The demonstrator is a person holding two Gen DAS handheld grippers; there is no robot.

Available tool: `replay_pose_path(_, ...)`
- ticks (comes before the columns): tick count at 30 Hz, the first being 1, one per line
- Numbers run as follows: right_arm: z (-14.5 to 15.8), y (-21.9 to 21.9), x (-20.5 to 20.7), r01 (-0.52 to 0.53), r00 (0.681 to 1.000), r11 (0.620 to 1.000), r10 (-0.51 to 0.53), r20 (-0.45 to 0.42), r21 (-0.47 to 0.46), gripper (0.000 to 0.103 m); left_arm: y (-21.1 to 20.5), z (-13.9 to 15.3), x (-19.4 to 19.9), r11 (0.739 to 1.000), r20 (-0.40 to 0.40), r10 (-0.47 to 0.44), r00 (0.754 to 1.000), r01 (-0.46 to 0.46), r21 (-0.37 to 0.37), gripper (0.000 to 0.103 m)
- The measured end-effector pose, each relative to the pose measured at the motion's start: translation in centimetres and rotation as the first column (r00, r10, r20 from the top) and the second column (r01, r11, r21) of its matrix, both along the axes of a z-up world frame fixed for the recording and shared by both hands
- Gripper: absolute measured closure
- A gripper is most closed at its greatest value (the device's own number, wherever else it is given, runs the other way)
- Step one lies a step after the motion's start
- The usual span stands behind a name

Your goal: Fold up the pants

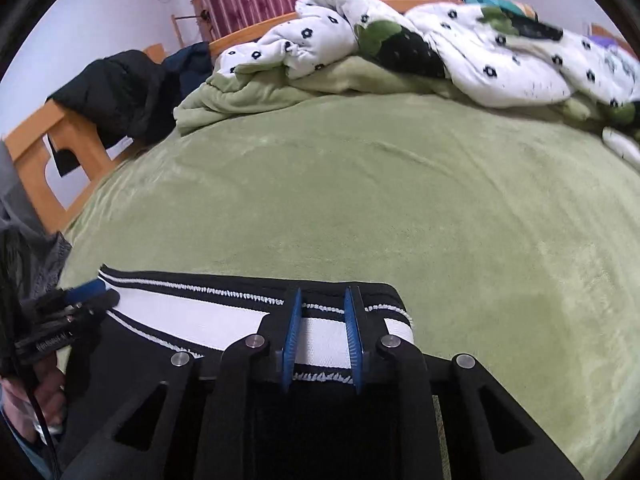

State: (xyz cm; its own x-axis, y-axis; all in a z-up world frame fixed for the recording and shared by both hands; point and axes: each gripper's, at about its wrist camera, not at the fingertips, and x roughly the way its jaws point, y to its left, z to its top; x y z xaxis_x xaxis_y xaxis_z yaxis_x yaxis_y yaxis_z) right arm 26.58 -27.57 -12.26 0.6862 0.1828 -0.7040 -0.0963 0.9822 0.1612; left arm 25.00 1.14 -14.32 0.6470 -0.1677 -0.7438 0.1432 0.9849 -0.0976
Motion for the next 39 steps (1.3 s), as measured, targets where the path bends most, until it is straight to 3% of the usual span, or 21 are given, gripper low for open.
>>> replay_pose_path(4,0.1,0.2,-1.1,0.008,1.0,1.0,-0.008,0.024,-0.016,0.082,-0.2,0.1,-0.3,1.0,0.011,0.002,1.0,-0.003,0.013,0.054)
replay_pose_path(10,0.9,0.1,-2.4,-0.012,0.999,1.0,0.012,0.03,0.013,0.069,-0.2,-0.1,-0.7,1.0,0.016,0.006,1.0,-0.006,0.003,0.054)
replay_pose_path(14,1.2,0.4,-2.9,-0.002,1.0,1.0,0.002,0.017,0.017,0.068,0.0,0.0,-0.8,1.0,0.02,0.005,1.0,-0.005,-0.006,0.054)
replay_pose_path(20,0.8,0.0,-3.2,0.015,0.999,0.999,-0.016,0.029,0.035,0.068,0.2,0.9,-2.4,0.995,-0.025,-0.05,0.998,0.048,-0.088,0.057)
replay_pose_path(21,1.0,-0.1,-3.6,0.023,0.999,0.999,-0.025,0.031,0.048,0.068,-0.1,1.0,-3.2,0.99,-0.044,-0.094,0.995,0.088,-0.112,0.057)
replay_pose_path(24,1.3,-0.6,-5.2,0.033,0.999,0.996,-0.035,0.021,0.083,0.068,-1.1,1.7,-6.9,0.981,-0.04,-0.175,0.984,0.171,-0.086,0.057)
replay_pose_path(27,1.3,-0.6,-7.5,0.008,1.0,0.996,-0.007,-0.008,0.086,0.061,-2.5,1.5,-10.5,0.949,-0.099,-0.309,0.946,0.299,-0.102,0.057)
replay_pose_path(31,1.1,-0.1,-11.3,0.011,1.0,1.0,-0.011,-0.01,-0.003,0.06,-2.4,0.4,-16.2,0.968,-0.074,-0.249,0.966,0.25,0.003,0.055)
replay_pose_path(34,0.9,-0.1,-13.9,0.017,0.999,0.998,-0.019,-0.027,-0.064,0.058,-0.6,0.9,-20.0,0.973,-0.046,-0.229,0.972,0.228,-0.019,0.054)
replay_pose_path(37,0.5,-0.6,-16.4,0.023,0.998,0.999,-0.025,-0.066,-0.041,0.057,1.8,0.9,-23.1,0.98,-0.05,-0.196,0.979,0.193,-0.057,0.054)
replay_pose_path(39,0.2,-0.8,-17.4,0.02,0.996,0.999,-0.023,-0.086,-0.039,0.057,2.4,0.8,-24.9,0.979,-0.061,-0.202,0.978,0.2,-0.033,0.054)
